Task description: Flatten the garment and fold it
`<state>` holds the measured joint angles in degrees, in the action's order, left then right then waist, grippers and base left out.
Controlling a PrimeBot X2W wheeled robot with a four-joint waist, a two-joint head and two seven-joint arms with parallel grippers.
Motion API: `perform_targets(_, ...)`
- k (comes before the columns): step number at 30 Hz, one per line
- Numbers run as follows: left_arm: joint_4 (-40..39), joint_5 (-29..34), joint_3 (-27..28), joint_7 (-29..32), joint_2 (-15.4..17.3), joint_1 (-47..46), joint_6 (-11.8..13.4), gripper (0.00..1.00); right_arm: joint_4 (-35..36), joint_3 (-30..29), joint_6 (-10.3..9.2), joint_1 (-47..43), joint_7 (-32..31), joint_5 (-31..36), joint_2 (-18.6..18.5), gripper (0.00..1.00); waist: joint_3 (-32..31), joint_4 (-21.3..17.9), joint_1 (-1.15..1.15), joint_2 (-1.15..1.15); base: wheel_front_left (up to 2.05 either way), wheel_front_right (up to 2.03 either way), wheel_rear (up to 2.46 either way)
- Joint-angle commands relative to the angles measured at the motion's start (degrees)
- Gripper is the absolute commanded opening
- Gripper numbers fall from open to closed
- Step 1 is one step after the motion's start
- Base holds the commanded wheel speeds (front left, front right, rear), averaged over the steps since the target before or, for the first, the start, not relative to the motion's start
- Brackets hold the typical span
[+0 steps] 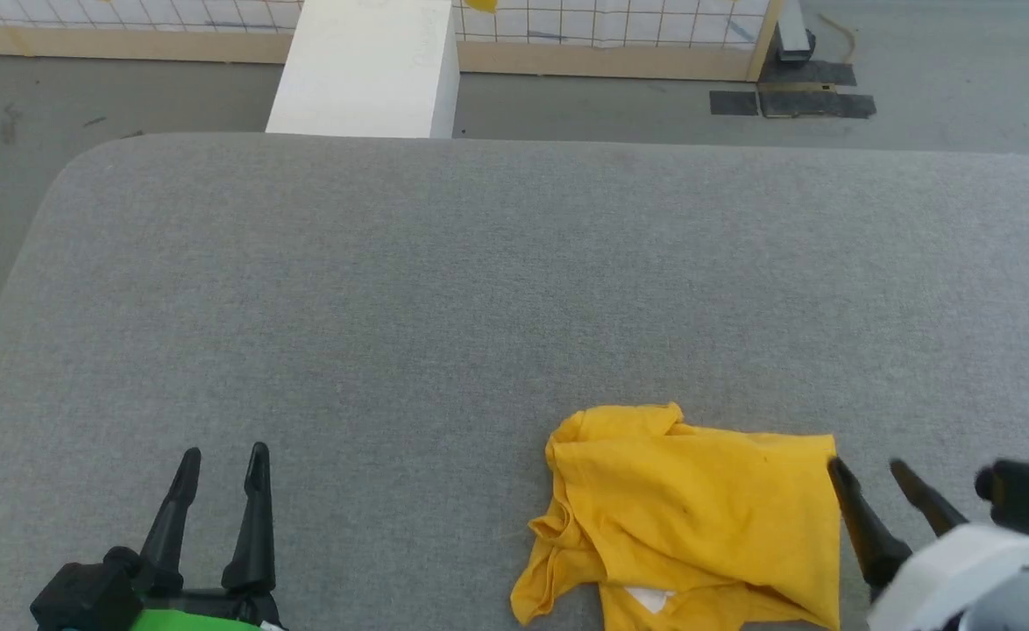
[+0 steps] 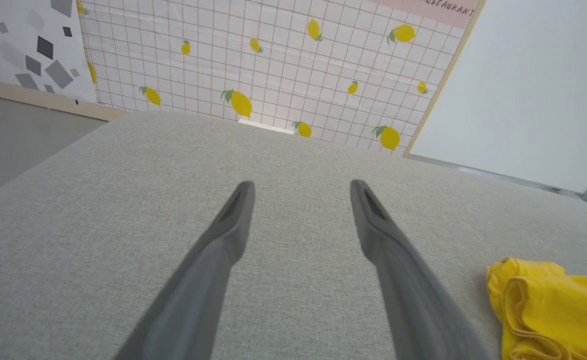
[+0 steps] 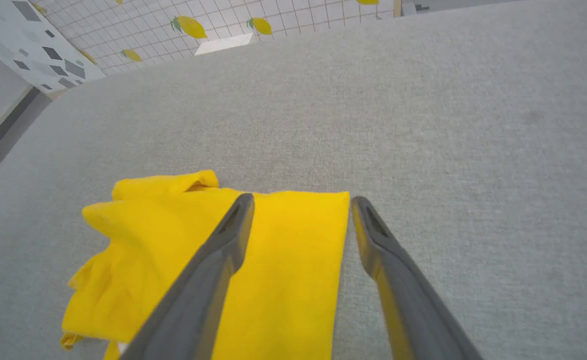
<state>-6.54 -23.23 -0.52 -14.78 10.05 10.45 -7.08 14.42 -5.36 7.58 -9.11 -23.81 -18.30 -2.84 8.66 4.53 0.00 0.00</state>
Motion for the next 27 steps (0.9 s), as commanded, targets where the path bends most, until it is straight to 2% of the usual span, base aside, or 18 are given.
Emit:
perform_targets(1, -0.2, 0.1, 0.1, -0.2, 0.5, -0.7, -0.4, 1.00, -0.3, -1.0, -0.09, -1.2, -0.7, -0.7, 0.0, 1.00, 0.2, -0.3, 0.00, 0.00, 0.00, 0.00, 0.00)
perform_targets(10, 0.2, 0.0, -0.6, -0.2, 1.0, -0.9, -0.4, 1.00, -4.7, -2.4, -0.09, -1.7, -4.1, -4.7, 0.0, 1.00, 0.3, -0.2, 0.00, 0.00, 0.00, 0.00, 0.00)
perform_targets(26, 1.2, -0.8, -1.8, -0.2, 1.7, -1.5, -0.4, 1.00, -18.8, -0.9, -0.09, 5.8, -9.9, -2.5, 0.0, 1.00, 0.5, 3.4, 0.00, 0.00, 0.00, 0.00, 0.00)
perform_targets(27, 1.3, -0.8, -1.9, -0.2, 1.8, -1.5, -0.4, 1.00, -19.4, -0.8, -0.09, 6.2, -9.9, -2.6, 0.0, 0.55, 0.6, 3.5, 0.00, 0.00, 0.00, 0.00, 0.00)
